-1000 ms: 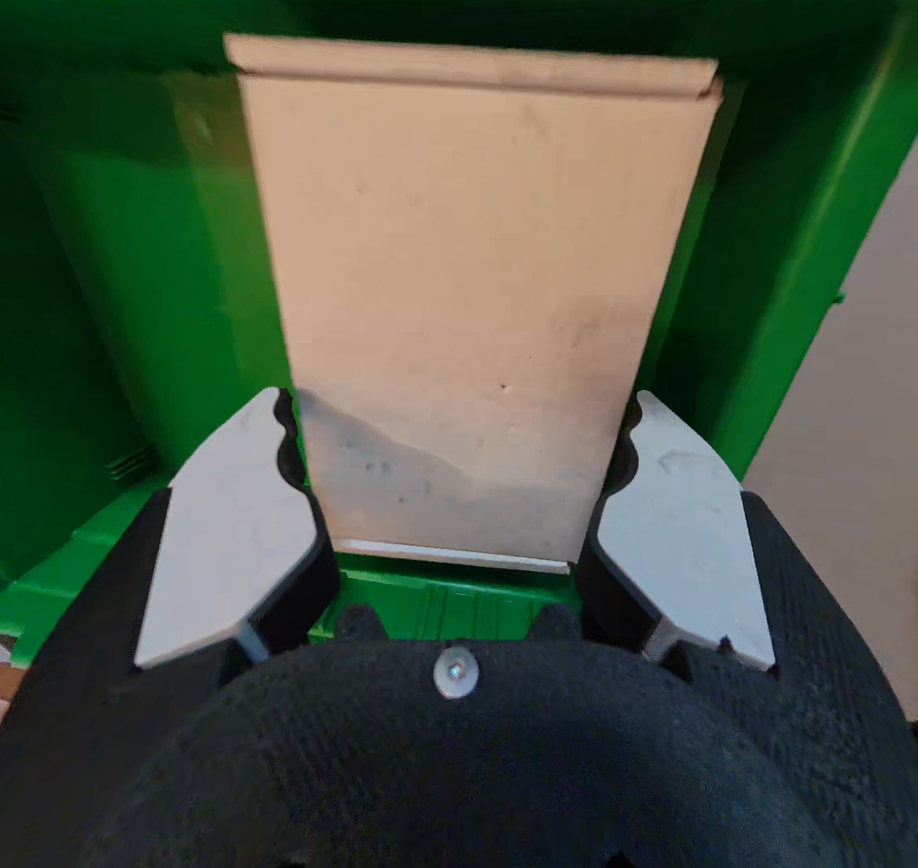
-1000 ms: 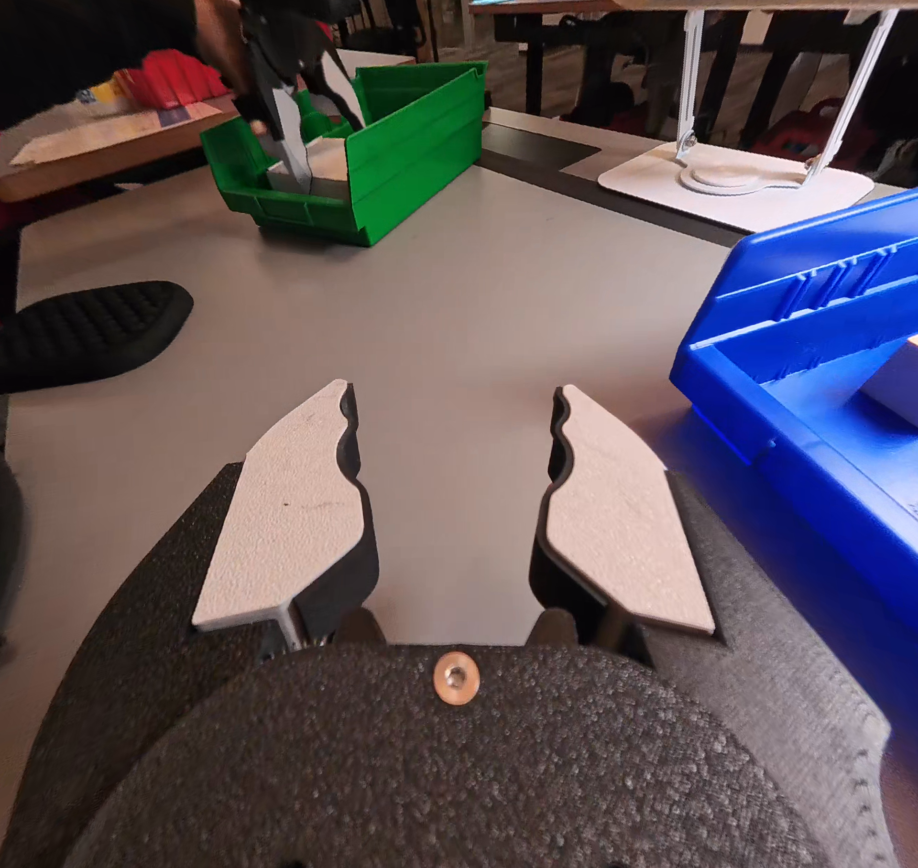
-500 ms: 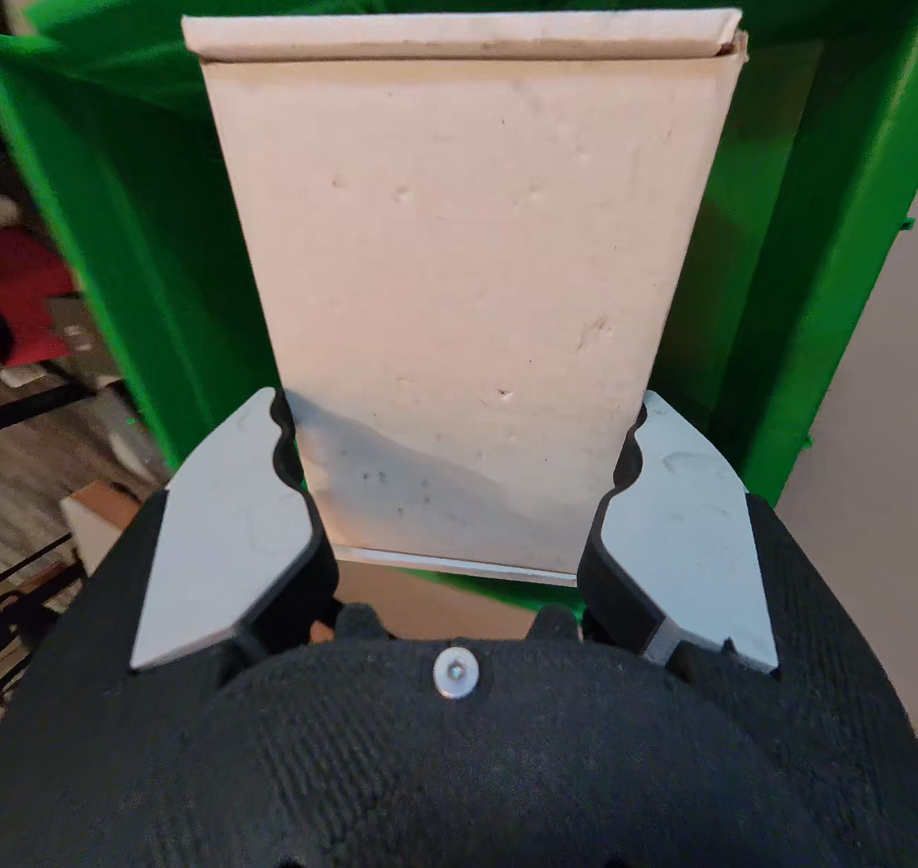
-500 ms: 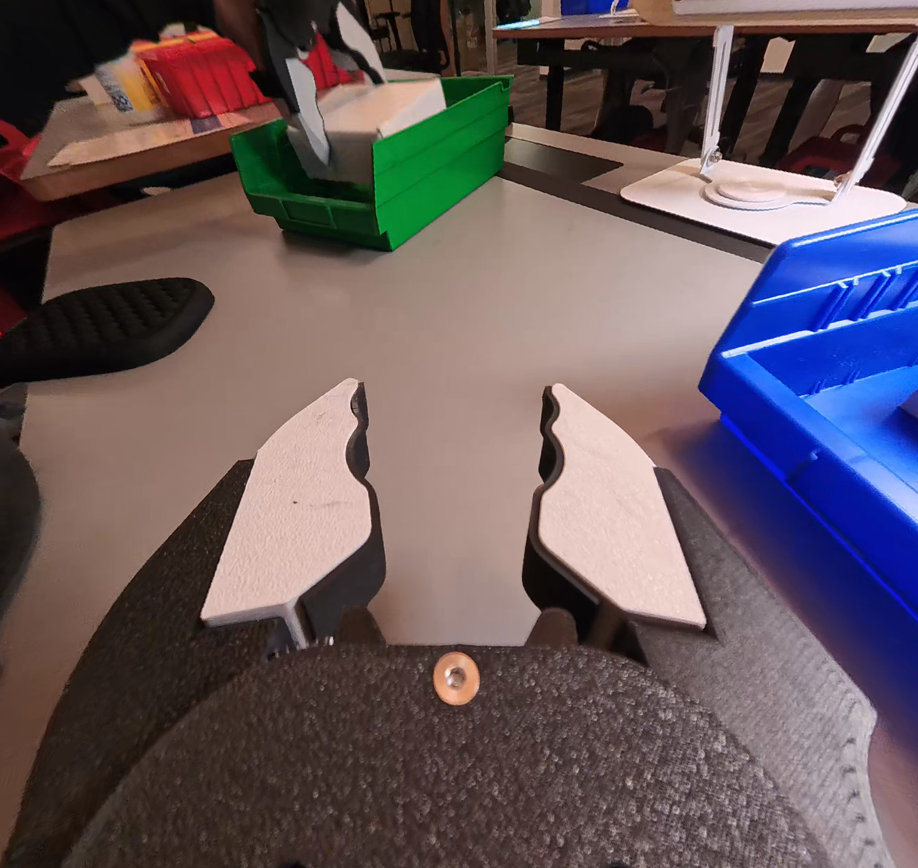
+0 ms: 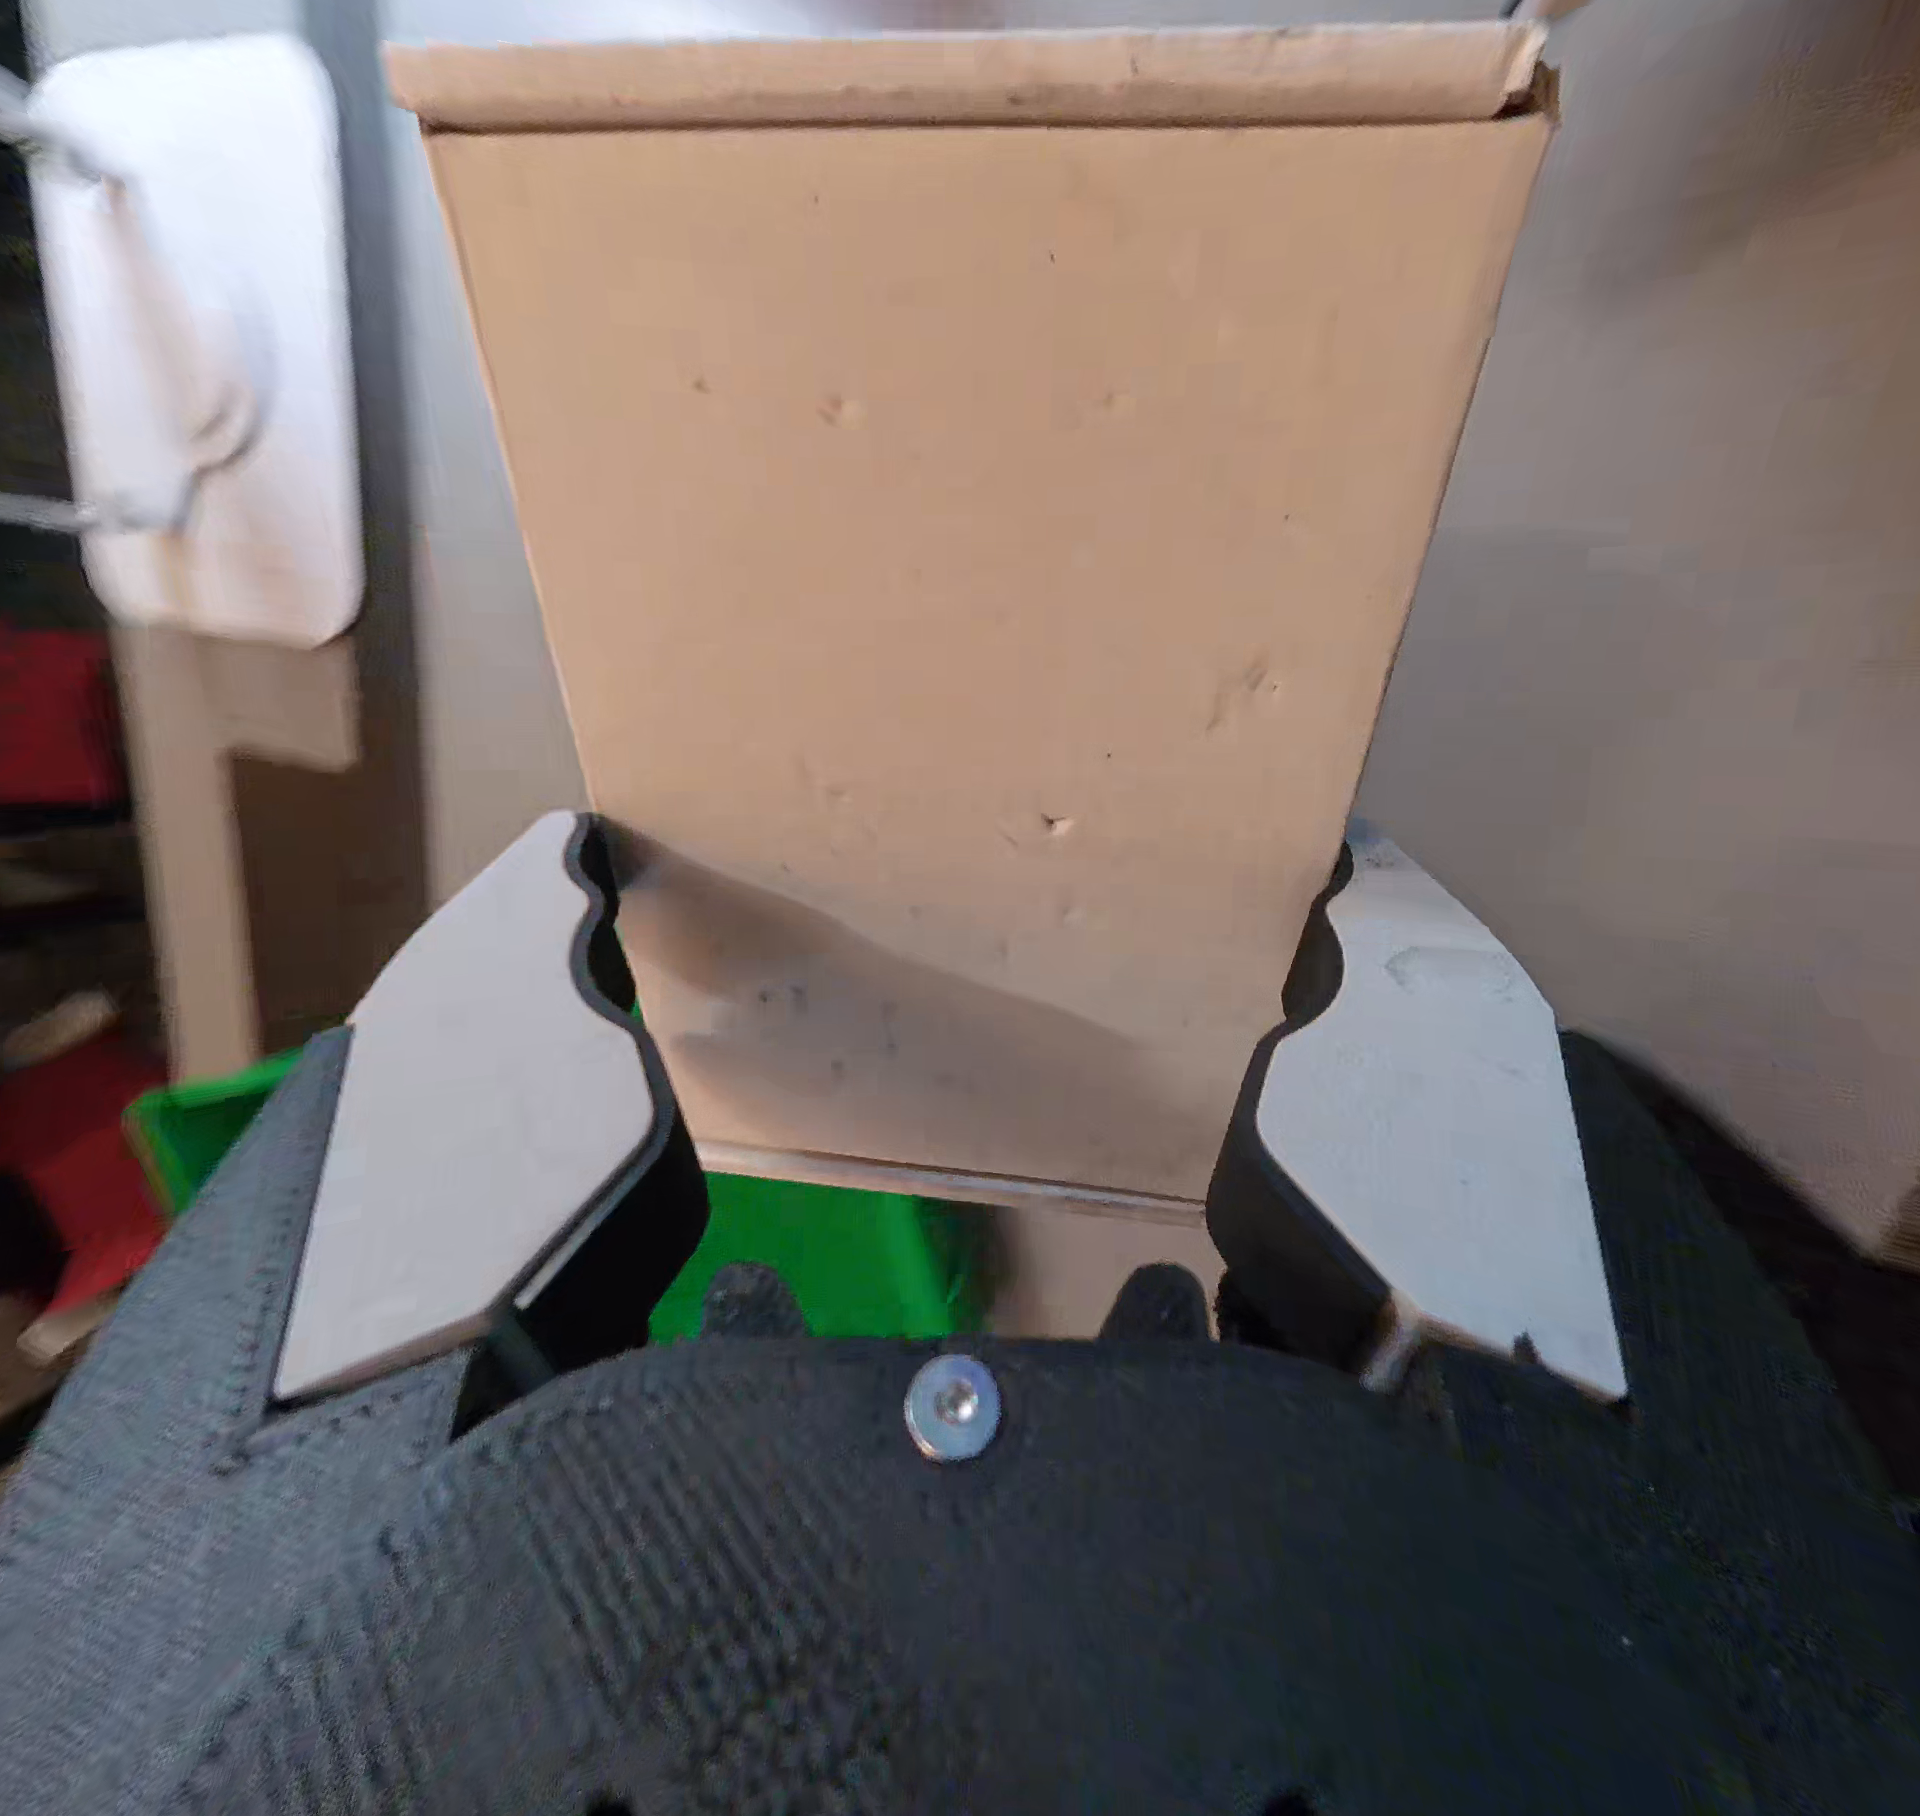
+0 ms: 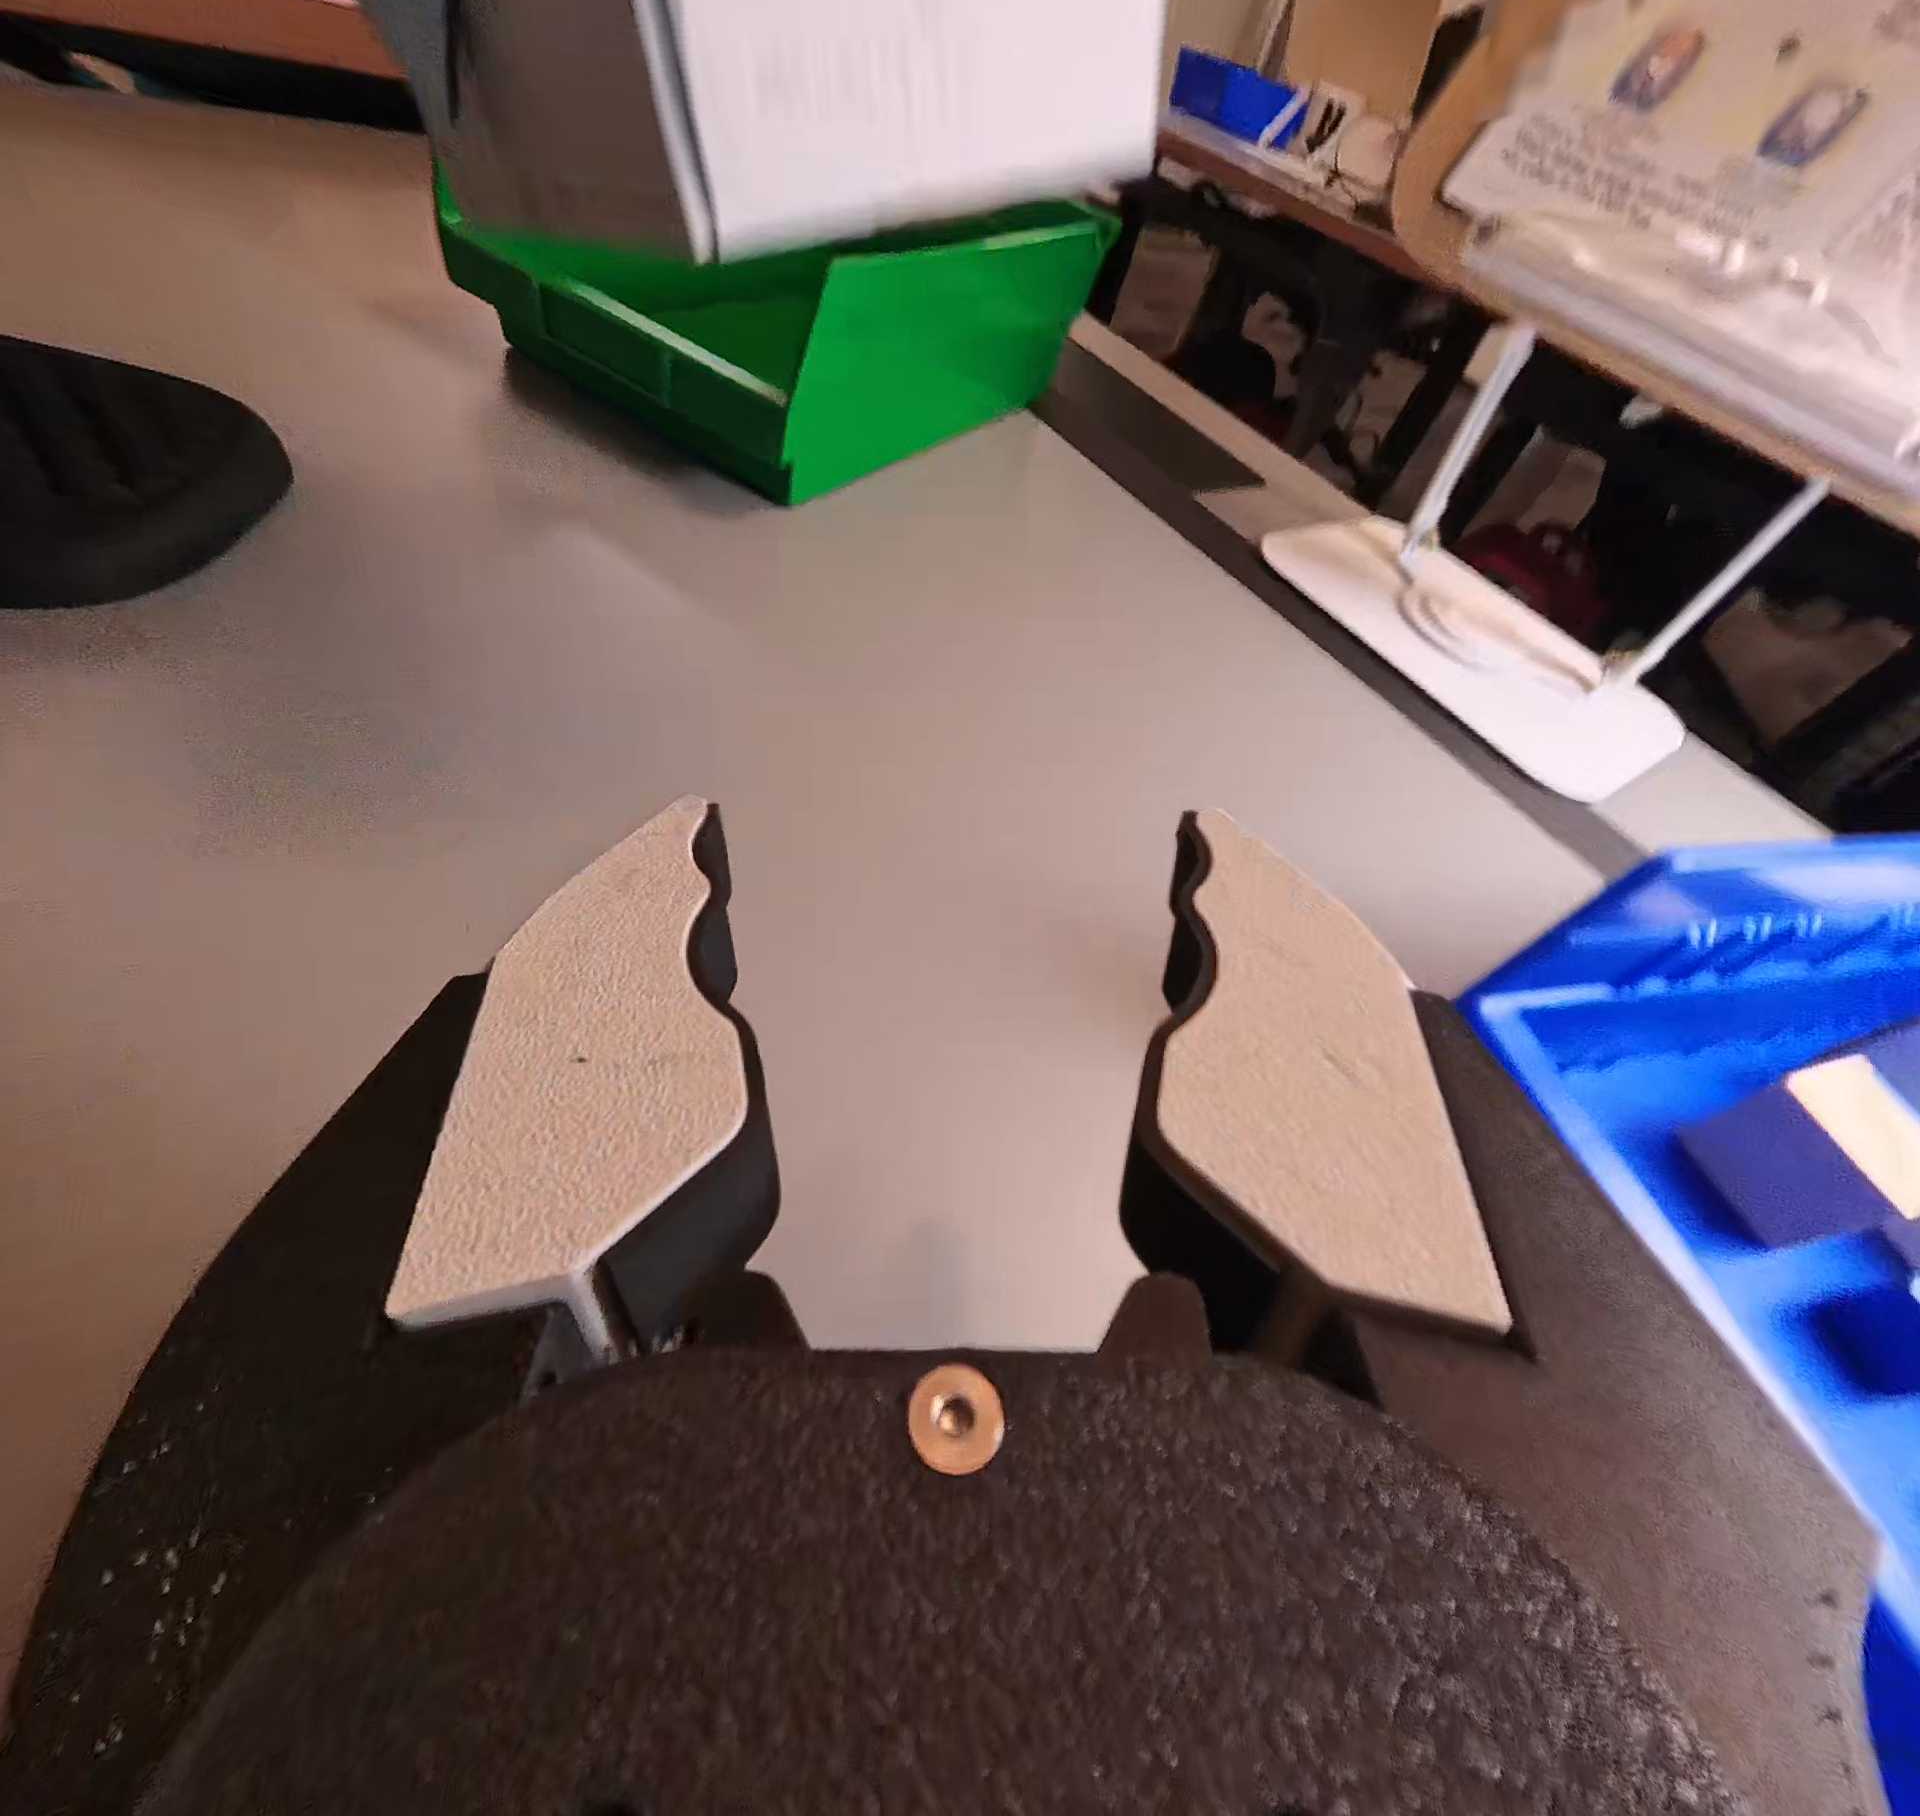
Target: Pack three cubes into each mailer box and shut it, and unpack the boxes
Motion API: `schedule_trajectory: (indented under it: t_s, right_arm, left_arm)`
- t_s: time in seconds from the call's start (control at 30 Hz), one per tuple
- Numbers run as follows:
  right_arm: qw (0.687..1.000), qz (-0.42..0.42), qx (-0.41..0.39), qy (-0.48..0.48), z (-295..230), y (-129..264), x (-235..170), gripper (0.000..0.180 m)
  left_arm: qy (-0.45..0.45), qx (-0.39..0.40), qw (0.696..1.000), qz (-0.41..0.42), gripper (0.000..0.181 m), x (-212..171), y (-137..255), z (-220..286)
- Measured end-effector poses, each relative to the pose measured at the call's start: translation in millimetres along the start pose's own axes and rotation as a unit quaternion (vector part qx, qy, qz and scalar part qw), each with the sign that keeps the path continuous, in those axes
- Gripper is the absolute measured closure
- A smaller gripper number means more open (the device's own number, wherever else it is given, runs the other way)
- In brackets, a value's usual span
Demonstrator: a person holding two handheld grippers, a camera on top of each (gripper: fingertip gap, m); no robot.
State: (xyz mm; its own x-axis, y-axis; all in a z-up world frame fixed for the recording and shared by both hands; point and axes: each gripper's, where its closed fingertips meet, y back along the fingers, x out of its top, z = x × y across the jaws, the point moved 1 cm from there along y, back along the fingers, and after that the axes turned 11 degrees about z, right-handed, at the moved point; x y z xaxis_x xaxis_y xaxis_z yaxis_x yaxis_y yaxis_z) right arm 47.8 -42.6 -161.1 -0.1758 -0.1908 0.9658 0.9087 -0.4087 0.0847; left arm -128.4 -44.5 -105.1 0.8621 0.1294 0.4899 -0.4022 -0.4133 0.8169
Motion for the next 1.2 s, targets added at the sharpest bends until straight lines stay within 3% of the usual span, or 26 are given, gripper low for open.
schedule_trajectory:
  t_s: [0.2, 0.43, 0.53, 0.67, 0.87, 1.0, 1.2]
  right_arm:
    - [0.978, 0.018, -0.009, 0.206, -20.3, -5.9, 19.8, 0.079]
    - [0.935, -0.001, 0.044, 0.351, -63.7, -10.3, -5.5, 0.081]
    - [0.940, 0.008, 0.053, 0.337, -67.2, -10.2, -3.4, 0.084]
    - [0.960, -0.008, 0.062, 0.272, -56.6, -8.0, -13.5, 0.085]
    - [0.981, -0.037, 0.087, 0.171, -45.9, -0.8, -32.0, 0.087]
    - [0.990, -0.027, 0.102, 0.091, -39.6, -2.9, -30.0, 0.086]
    - [0.994, -0.036, 0.094, 0.032, -29.6, -4.4, -31.4, 0.087]
  left_arm:
    - [0.056, -0.176, 0.983, 0.025, 0.057, 32.5, -67.5, 84.8]
    - [0.113, -0.315, 0.942, 0.010, 0.056, 35.7, -90.2, 124.1]
    - [0.130, -0.336, 0.932, 0.038, 0.057, 38.7, -89.2, 124.7]
    - [0.161, -0.315, 0.922, 0.160, 0.068, 52.1, -79.5, 110.3]
    - [0.130, -0.181, 0.909, 0.353, 0.075, 46.7, -51.7, 96.3]
    - [0.145, -0.125, 0.891, 0.412, 0.079, 32.4, -55.9, 98.0]
    - [0.129, -0.170, 0.884, 0.416, 0.076, 27.4, -53.1, 107.9]
